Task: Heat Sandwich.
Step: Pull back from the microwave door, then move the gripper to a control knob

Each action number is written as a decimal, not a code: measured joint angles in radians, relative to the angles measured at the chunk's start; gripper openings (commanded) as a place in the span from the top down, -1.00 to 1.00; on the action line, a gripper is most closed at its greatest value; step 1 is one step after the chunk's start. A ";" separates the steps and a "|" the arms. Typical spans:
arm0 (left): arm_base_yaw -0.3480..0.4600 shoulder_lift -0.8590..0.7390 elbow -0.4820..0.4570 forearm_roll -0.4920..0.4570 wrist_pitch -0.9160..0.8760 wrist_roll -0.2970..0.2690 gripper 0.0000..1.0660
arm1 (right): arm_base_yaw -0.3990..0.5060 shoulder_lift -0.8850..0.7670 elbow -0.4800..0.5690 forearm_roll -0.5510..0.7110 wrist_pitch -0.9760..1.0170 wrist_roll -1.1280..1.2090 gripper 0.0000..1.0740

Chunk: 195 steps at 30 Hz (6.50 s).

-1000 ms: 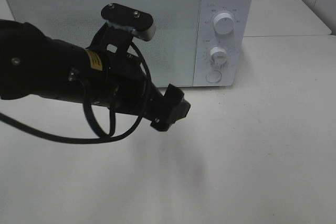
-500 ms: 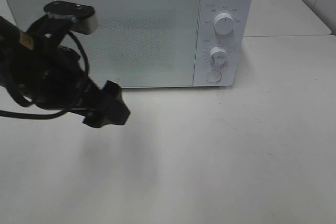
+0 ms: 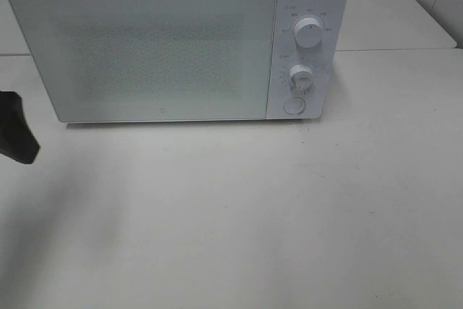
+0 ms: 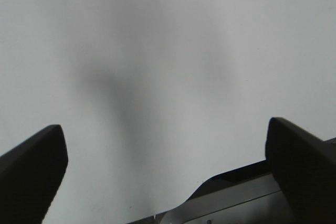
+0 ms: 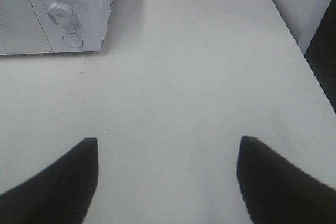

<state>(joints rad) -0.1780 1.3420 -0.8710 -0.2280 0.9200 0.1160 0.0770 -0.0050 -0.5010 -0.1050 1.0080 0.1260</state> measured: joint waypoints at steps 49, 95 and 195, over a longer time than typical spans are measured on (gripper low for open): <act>0.237 -1.102 0.349 0.079 0.171 -0.007 -0.83 | 0.000 0.000 0.000 0.000 0.000 0.000 -0.33; 0.235 -1.346 0.352 0.079 0.168 -0.007 -0.83 | 0.000 0.000 0.000 0.000 0.000 0.000 -0.28; 0.235 -1.346 0.352 0.079 0.168 -0.007 -0.83 | 0.003 1.216 0.136 0.213 -1.546 -0.170 -0.42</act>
<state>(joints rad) 0.0570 -0.0040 -0.5190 -0.1490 1.0880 0.1090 0.0800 1.2110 -0.3650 0.1080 -0.5380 -0.0440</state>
